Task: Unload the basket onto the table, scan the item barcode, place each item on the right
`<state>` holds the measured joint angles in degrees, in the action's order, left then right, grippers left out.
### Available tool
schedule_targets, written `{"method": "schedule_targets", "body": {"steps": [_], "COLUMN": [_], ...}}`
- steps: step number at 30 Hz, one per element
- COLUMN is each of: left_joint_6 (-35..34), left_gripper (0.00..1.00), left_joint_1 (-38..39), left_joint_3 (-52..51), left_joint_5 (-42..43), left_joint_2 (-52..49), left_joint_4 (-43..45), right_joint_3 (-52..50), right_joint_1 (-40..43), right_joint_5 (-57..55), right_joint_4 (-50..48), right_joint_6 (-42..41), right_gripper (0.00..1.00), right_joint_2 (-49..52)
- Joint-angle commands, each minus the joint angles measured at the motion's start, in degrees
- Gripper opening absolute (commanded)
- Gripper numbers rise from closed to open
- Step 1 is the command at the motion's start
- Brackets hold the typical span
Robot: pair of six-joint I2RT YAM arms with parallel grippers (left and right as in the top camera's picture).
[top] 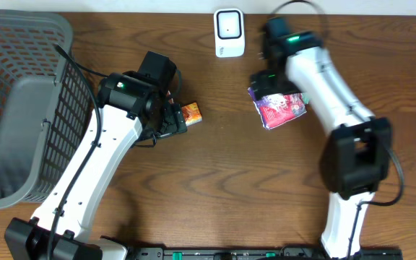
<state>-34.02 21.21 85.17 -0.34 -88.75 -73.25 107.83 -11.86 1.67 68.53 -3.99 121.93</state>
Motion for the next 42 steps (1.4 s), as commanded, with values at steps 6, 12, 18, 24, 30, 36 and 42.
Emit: {"method": "schedule_targets", "body": {"steps": [6,12,18,24,30,36,42], "left_joint_6": [0.98,0.98,0.98,0.98,0.98,0.98,0.98], "left_gripper": [0.98,0.98,0.98,0.98,0.98,0.98,0.98], "left_joint_1": [-0.04,-0.04,-0.04,-0.04,-0.04,-0.04,-0.04], "left_joint_3": [-0.02,-0.02,-0.02,-0.02,-0.02,-0.02,-0.02], "left_joint_5": [-0.35,-0.35,-0.35,-0.35,-0.35,-0.35,-0.35], "left_joint_2": [-0.37,-0.37,-0.37,-0.35,-0.37,-0.37,-0.37], "left_joint_4": [-0.24,-0.24,-0.24,-0.24,-0.24,-0.24,-0.24], "right_joint_3": [-1.95,-8.02,-14.75,-13.44,-6.8,-4.7,-6.14], "right_joint_1": [14.67,15.17,14.38,14.38,14.05,8.28,1.57], "right_joint_5": [28.96,29.79,29.79,30.21,28.76,10.78,-6.25], "right_joint_4": [0.79,-4.79,-12.63,-12.02,-8.39,-7.21,-5.62], "right_joint_6": [17.75,16.55,11.37,8.76,5.53,0.7,-3.69], "right_gripper": [0.94,0.94,0.65,0.01,0.01,0.01,0.43], "right_joint_2": [-0.83,-0.79,-0.74,-1.2,-4.13,-9.57,-8.72]}}
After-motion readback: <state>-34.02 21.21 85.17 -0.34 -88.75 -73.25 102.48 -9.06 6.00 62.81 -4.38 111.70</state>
